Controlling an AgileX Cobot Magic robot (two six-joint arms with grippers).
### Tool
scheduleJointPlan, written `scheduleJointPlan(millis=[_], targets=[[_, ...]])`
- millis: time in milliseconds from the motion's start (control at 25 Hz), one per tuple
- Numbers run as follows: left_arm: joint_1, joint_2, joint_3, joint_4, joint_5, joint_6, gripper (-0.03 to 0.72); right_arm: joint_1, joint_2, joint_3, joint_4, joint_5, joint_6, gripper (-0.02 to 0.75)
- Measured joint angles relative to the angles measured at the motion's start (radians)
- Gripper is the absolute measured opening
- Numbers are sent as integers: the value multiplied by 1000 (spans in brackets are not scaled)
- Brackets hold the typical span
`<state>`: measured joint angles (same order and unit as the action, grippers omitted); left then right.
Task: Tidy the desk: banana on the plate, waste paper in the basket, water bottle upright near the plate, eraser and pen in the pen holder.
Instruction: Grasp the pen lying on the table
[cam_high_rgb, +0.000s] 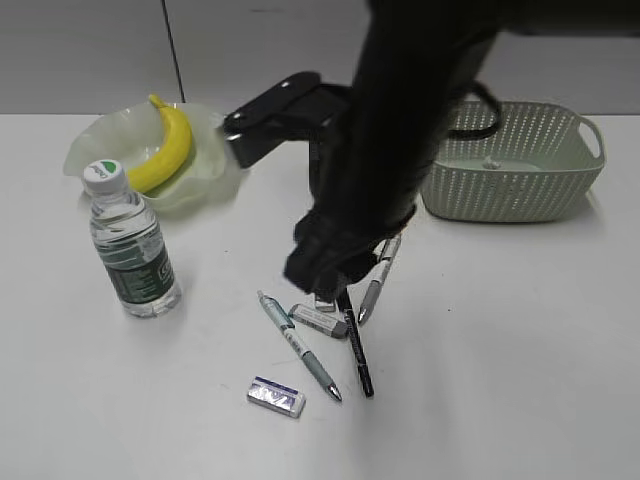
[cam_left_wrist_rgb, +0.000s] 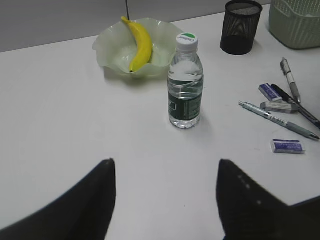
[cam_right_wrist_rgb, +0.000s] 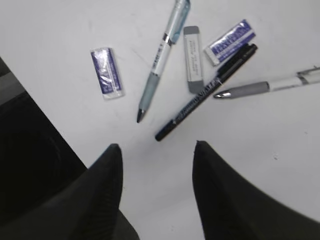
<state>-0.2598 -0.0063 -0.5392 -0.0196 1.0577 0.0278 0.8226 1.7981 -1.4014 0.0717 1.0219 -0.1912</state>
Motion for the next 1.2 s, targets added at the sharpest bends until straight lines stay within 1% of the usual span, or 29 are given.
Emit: scheduleJointPlan(millis=[120, 240, 480, 640, 920, 1200], targets=[[0, 0, 0, 0, 0, 0, 470, 24, 142, -83, 1, 9, 77, 361], [0, 0, 0, 0, 0, 0, 464, 24, 262, -145, 1, 21, 134, 360], [0, 0, 0, 1, 0, 0, 461, 24, 412, -215, 16, 34, 181, 360], [0, 0, 0, 1, 0, 0, 456, 24, 458, -223, 16, 19, 203, 358], [0, 0, 0, 1, 0, 0, 456, 24, 466, -226, 12, -50, 208, 354], [0, 0, 0, 1, 0, 0, 451, 20, 499, -226, 1, -58, 248, 336]])
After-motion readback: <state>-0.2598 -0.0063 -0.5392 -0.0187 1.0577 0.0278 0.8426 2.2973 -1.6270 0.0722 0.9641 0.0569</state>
